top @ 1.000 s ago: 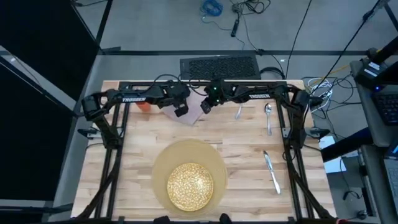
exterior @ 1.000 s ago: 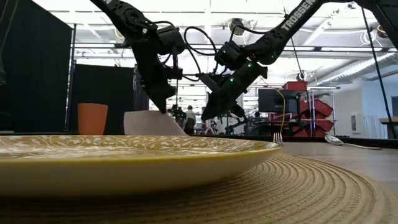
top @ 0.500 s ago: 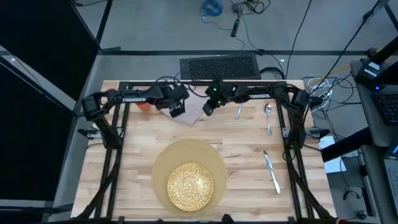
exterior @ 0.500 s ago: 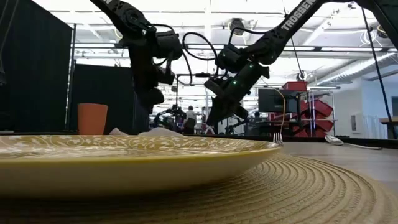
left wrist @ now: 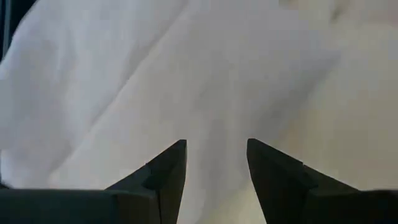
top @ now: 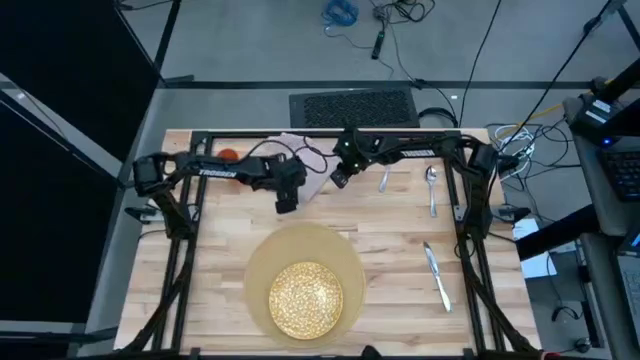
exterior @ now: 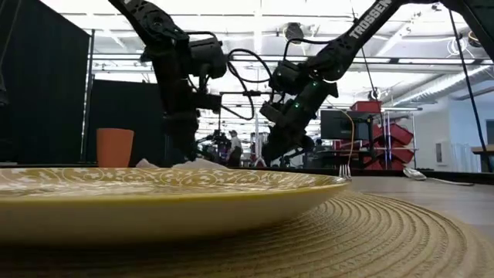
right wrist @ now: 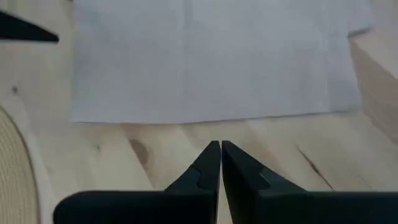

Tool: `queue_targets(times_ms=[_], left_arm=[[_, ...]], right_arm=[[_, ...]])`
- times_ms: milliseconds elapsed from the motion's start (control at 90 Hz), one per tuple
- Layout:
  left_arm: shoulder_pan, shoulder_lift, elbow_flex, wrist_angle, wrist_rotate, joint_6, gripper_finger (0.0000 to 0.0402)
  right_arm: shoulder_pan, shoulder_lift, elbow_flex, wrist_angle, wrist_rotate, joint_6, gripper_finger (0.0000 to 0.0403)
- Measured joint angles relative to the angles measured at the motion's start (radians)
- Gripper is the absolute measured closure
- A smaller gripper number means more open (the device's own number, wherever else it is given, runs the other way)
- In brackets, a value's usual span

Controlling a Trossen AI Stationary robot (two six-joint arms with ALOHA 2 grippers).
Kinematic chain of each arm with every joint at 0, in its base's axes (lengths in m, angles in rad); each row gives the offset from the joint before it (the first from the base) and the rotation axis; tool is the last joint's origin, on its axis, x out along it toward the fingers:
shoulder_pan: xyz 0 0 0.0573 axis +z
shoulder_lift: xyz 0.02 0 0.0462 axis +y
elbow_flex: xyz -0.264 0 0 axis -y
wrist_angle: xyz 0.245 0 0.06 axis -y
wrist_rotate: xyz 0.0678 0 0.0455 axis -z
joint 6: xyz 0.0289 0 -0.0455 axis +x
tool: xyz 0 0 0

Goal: Set table place
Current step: Fold the light orange napkin on the table

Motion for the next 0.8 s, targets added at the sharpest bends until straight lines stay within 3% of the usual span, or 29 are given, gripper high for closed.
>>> queue_targets(times_ms=[300, 556, 800], left_arm=[[0.025, 0.021, -0.001, 0.124, -0.024, -0.118, 0.0247], [0.010, 0.145, 0.003, 0.121, 0.043, -0.163, 0.0247], [-0.069, 0.114, 0.001, 0.003, 0.066, -0.159, 0.0247]], right_arm=[[-0.010, -0.100, 0.000, 0.000, 0.033, 0.021, 0.0403], [-0.009, -0.236, 0.000, -0.023, 0.100, 0.007, 0.0403], [-0.008, -0.283, -0.003, -0.033, 0.125, -0.003, 0.0403]])
